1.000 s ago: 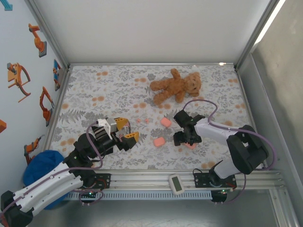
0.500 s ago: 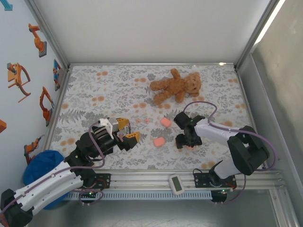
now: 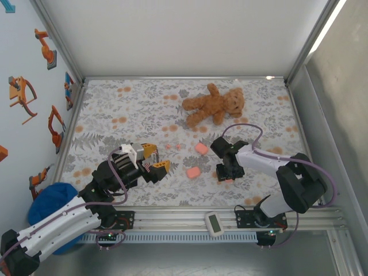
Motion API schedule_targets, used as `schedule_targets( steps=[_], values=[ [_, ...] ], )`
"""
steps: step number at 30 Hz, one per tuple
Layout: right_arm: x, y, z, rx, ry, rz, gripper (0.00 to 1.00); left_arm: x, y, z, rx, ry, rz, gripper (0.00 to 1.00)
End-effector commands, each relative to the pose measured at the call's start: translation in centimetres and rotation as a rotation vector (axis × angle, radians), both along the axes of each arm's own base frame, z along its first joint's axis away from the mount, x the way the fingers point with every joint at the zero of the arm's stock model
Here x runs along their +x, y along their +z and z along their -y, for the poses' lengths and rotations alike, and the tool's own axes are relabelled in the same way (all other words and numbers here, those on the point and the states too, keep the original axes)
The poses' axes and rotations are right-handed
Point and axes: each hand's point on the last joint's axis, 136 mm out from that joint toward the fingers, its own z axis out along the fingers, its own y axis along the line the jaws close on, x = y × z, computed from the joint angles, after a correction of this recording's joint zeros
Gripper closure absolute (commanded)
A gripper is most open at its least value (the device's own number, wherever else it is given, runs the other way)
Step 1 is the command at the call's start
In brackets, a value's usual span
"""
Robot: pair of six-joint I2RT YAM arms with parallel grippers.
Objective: Insert the wireless bluetooth earbuds into the charging case
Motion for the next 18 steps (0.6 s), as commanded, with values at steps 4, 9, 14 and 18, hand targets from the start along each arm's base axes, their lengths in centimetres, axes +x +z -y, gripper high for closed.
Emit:
schedule_targets(
  steps=[4, 9, 14, 18],
  values=[
    [0.3, 1.0, 0.0, -0.022, 0.035, 0.038, 0.54, 0.0, 0.6, -0.1, -0.01, 0.003, 0.026, 0.03],
    [1.2, 2.6, -0.9, 0.019, 0.066, 0.103, 0.55, 0.0, 0.7, -0.1, -0.011, 0.003, 0.024, 0.03],
    [2.3, 5.3, -2.1, 0.075, 0.121, 0.208, 0.55, 0.0, 0.5, -0.1, -0.003, 0.003, 0.018, 0.03],
    [3.2, 8.2, -3.6, 0.144, 0.19, 0.314, 0.55, 0.1, 0.5, -0.1, 0.0, 0.009, 0.009, 0.03]
  ],
)
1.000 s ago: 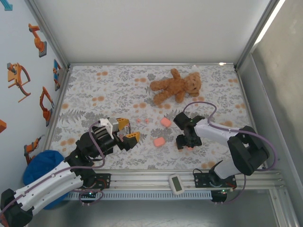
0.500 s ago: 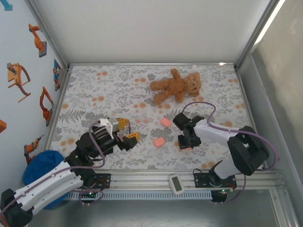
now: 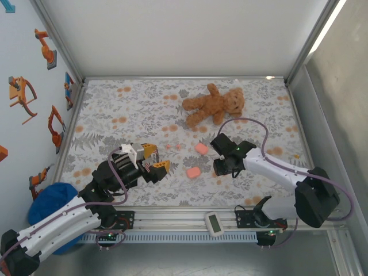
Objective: Insert the wireless bluetooth earbuds into the charging case
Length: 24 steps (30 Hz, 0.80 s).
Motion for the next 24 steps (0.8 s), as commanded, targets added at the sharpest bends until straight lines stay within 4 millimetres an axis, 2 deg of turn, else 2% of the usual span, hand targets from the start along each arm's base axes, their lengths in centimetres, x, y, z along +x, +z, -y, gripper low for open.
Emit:
schedule_targets(
  steps=[1, 6, 12, 18, 24],
  values=[
    [1.2, 3.3, -1.4, 0.042, 0.086, 0.127, 0.56, 0.1, 0.6, -0.1, 0.003, 0.011, 0.006, 0.03],
    [1.6, 7.0, -3.4, 0.097, 0.19, 0.262, 0.56, 0.6, 0.1, -0.2, 0.038, 0.036, -0.03, 0.04],
    [1.2, 10.2, -5.9, 0.127, 0.328, 0.386, 0.56, 1.4, -0.3, -0.5, 0.051, 0.08, -0.08, 0.04],
    [0.9, 12.7, -8.3, 0.137, 0.459, 0.481, 0.56, 2.5, -1.1, -1.2, 0.142, 0.163, -0.183, 0.06],
    [-0.1, 14.7, -11.0, 0.157, 0.62, 0.608, 0.56, 2.7, -0.6, -1.1, 0.167, 0.167, -0.274, 0.07]
  ],
)
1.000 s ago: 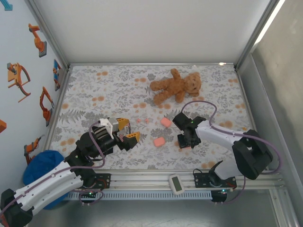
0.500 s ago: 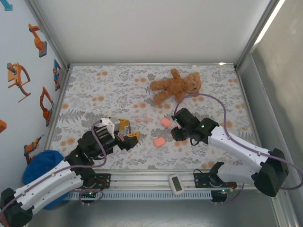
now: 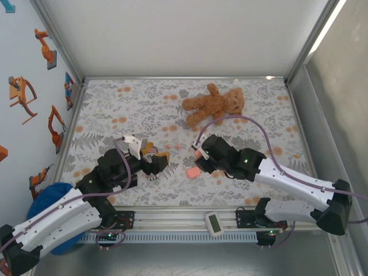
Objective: Insert the wireless bluetooth earbuds into the charging case
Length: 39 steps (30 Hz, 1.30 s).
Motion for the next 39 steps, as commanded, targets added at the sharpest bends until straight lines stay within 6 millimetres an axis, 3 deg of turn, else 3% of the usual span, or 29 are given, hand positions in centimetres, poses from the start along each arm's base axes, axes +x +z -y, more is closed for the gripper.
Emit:
schedule_targets(
  steps=[1, 9, 16, 27, 39],
  values=[
    [0.2, 3.1, -1.8, 0.033, 0.096, 0.148, 0.56, 0.0, 0.0, -0.1, 0.001, 0.011, -0.079, 0.07],
    [-2.1, 4.5, -4.2, -0.021, 0.319, 0.346, 0.56, -0.9, 1.8, 0.8, -0.078, -0.069, -0.147, 0.09],
    [-2.7, 5.1, -5.2, -0.076, 0.382, 0.435, 0.56, -3.4, 3.2, 2.9, -0.124, -0.273, -0.151, 0.18],
    [-2.7, 5.1, -5.9, -0.107, 0.38, 0.45, 0.56, -4.3, 2.1, 5.8, -0.111, -0.404, -0.224, 0.23],
    [-2.7, 5.3, -5.7, -0.098, 0.356, 0.458, 0.56, -4.3, 0.7, 7.5, -0.075, -0.433, -0.259, 0.34]
  ],
)
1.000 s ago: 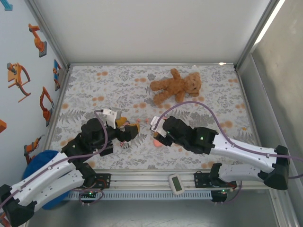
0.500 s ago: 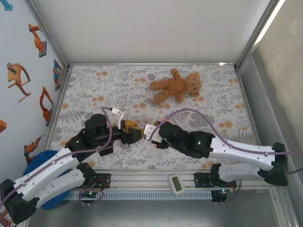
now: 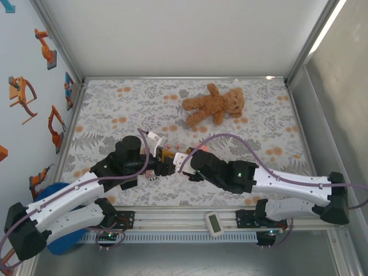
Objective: Insert the wireless bluetooth earbuds into the charging case
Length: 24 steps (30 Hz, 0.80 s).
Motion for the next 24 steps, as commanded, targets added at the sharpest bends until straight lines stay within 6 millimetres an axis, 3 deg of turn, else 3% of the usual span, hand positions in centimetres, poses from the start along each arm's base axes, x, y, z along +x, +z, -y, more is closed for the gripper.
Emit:
schedule_targets(
  steps=[1, 8, 17, 20, 24],
  values=[
    [0.2, 1.9, -0.3, 0.053, -0.021, 0.031, 0.56, -0.2, 2.1, 0.9, -0.05, -0.032, 0.033, 0.35],
    [0.4, 2.1, -0.3, 0.056, -0.034, 0.037, 0.56, 0.0, 1.5, 1.4, -0.025, -0.044, 0.027, 0.5],
    [0.3, 2.4, -0.5, 0.071, -0.041, 0.028, 0.55, 0.1, 1.4, 1.8, -0.006, -0.055, 0.041, 0.78],
    [0.2, 2.9, -0.2, 0.102, -0.057, 0.013, 0.47, 0.3, 1.9, 1.6, -0.011, -0.041, 0.068, 0.83],
    [-0.2, 4.1, 0.7, 0.174, -0.061, -0.007, 0.21, 0.9, 3.2, 1.2, -0.037, 0.0, 0.107, 0.88]
  ],
)
